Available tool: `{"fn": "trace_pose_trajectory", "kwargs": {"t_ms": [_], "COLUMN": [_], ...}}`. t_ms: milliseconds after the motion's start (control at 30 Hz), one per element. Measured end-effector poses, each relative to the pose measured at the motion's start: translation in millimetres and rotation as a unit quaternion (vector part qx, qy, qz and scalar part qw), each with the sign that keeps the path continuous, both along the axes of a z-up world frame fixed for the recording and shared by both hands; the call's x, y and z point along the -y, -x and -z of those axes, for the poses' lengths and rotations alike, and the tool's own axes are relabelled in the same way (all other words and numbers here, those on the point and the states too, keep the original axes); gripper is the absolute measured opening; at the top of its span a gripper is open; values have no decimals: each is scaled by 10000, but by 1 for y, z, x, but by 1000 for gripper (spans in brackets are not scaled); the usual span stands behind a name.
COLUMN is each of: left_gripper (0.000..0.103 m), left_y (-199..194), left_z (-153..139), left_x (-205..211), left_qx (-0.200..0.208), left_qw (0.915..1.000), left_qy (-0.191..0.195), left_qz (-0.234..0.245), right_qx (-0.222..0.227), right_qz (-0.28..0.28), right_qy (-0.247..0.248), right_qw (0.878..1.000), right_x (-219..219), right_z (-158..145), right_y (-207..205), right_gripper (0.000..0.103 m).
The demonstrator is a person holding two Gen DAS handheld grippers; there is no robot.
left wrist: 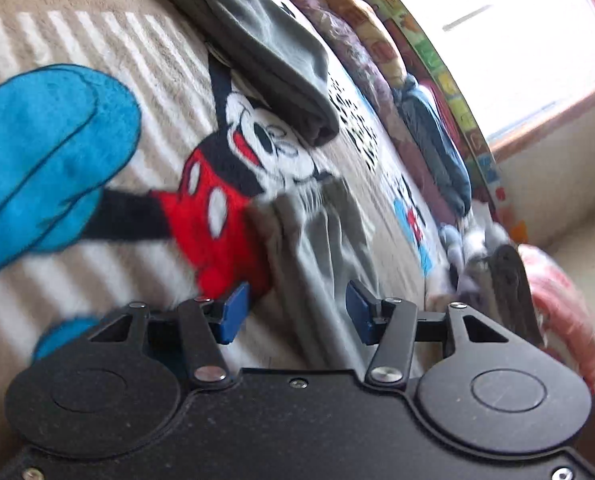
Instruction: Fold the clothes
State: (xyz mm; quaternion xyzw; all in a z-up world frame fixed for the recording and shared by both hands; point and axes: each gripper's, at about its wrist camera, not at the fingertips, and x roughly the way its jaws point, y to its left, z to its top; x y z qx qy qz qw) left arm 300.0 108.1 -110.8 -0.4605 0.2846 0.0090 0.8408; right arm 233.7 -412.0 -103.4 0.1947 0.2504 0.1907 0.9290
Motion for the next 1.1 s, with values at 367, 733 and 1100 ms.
{"fn": "trace_pose_trajectory", "kwargs": {"t_ms": [367,733,1100], "left_gripper": [19,7,7], "left_y": [-41,18,65], "left_z": [-6,-113,-152], "left_x": [-6,84,225], "left_qx": [-46,1461,2277], "left_qw": [9994,9772,9190], "left_qy": [-337,-1270,-2577], "left_qz": [-23,870,1927], "right_qx": [-77,-156,-68], "right_qz": [-50,35,260], "right_qy": [-349,-1756,-2848], "right_qw": [9994,9843,9582], "right_x": [7,45,90], "right_z": [9,14,21], "right_y": [-7,-6,9], "right_gripper": [52,54,59]}}
